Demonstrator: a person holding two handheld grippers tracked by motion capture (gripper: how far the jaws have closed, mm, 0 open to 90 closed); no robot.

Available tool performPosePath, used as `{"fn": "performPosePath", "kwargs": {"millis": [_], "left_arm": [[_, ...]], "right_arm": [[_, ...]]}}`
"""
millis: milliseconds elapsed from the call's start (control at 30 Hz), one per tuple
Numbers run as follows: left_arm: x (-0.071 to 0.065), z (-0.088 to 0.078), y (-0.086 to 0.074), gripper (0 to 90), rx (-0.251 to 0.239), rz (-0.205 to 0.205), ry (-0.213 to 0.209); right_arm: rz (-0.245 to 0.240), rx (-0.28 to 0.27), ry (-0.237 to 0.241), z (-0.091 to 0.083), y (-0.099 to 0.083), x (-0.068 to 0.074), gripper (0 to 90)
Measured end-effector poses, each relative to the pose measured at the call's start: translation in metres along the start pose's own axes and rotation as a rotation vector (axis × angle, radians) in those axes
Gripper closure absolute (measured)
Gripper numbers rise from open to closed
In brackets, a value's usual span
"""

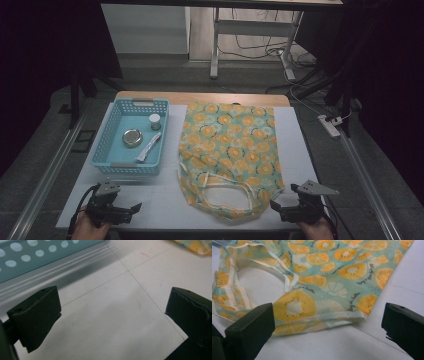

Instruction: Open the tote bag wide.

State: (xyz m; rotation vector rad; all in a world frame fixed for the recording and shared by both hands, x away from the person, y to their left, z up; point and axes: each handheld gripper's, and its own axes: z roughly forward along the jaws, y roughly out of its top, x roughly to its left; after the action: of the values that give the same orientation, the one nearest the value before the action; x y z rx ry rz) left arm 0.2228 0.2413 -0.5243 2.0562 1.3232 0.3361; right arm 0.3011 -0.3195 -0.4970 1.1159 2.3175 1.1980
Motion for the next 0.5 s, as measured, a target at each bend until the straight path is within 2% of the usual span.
{"fn": "performPosePath", "kwargs": {"millis": [300,467,500], "left_arm": [[0.0,0.0,0.0,0.1,0.004,0.001,0.002],[0.001,0.0,0.0,0.1,0.0,-0.006,-0.003],[0.001,0.0,0.0,0.1,-0.001,-0.007,-0.004]], "right_arm": [[-0.03,0.018,0.013,0.002,0.003,0.004,0.0],[-0.061,0.04,0.023,0.004,0.006,0.01,0.0],[-0.081,0.049,0.034,0.005,0.007,0.014,0.0]]}}
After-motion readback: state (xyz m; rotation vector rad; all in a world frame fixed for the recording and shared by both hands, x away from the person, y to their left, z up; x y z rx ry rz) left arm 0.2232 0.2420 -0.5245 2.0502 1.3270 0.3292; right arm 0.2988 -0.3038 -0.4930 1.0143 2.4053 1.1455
